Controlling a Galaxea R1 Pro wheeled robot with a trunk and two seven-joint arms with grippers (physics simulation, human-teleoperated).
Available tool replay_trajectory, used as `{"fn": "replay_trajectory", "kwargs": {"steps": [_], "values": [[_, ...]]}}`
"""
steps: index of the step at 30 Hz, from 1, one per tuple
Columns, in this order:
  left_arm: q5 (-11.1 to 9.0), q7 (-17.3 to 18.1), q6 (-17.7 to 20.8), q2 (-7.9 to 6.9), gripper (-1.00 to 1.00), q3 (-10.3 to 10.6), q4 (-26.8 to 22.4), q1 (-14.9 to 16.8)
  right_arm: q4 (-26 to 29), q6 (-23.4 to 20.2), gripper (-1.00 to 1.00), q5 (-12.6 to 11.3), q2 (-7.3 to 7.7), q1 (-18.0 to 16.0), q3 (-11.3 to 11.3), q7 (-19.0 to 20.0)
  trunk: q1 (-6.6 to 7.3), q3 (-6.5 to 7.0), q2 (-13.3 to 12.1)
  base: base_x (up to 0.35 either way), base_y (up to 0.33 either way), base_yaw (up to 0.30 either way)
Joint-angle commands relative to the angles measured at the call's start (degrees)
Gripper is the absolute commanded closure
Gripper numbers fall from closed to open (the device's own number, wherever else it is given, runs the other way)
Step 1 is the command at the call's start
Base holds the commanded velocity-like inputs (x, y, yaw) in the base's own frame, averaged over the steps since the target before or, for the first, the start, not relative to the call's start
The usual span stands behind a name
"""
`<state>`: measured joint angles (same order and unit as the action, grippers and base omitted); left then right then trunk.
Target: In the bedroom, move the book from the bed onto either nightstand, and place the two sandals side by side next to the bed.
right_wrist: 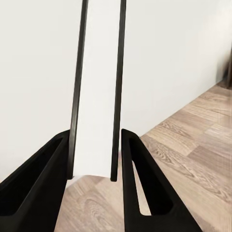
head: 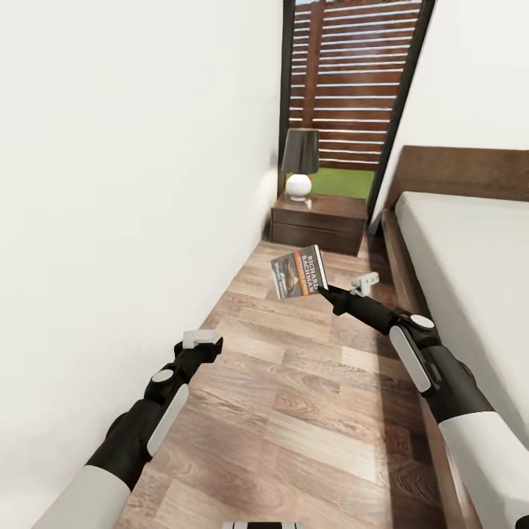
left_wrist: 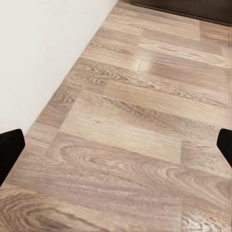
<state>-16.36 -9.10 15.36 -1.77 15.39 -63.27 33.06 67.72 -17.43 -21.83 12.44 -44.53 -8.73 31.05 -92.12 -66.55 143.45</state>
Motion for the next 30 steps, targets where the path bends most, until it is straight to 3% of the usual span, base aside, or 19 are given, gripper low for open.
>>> {"fn": "replay_trajectory", "kwargs": {"steps": [1,9,24,30], "values": [[-0.6,-0.6,0.2,-0.08,-1.0,0.2,-0.1,0.0,0.0,-0.5,1.0,-0.6,0.04,0.0,-0.1,-0.1,0.01,0.04,0.0,0.023,0.0,-0.011],[-0.7,-0.9,0.3,-0.07,-1.0,0.3,-1.2,-0.2,0.0,-0.5,1.0,-0.6,0.04,0.0,-0.1,-0.1,0.01,0.79,0.0,0.008,0.0,-0.004],[-0.5,-0.6,0.9,-0.08,-1.0,-1.3,-1.2,-0.5,-0.3,-0.3,1.0,-0.7,0.04,0.0,0.0,0.0,0.39,4.67,-0.2,0.0,0.0,0.0],[-0.4,-0.7,0.5,-0.05,-1.0,-1.3,-1.2,-0.5,-0.8,-0.3,1.0,-0.5,0.04,0.0,0.0,0.1,0.39,4.86,-0.2,0.0,0.0,-0.016]]}}
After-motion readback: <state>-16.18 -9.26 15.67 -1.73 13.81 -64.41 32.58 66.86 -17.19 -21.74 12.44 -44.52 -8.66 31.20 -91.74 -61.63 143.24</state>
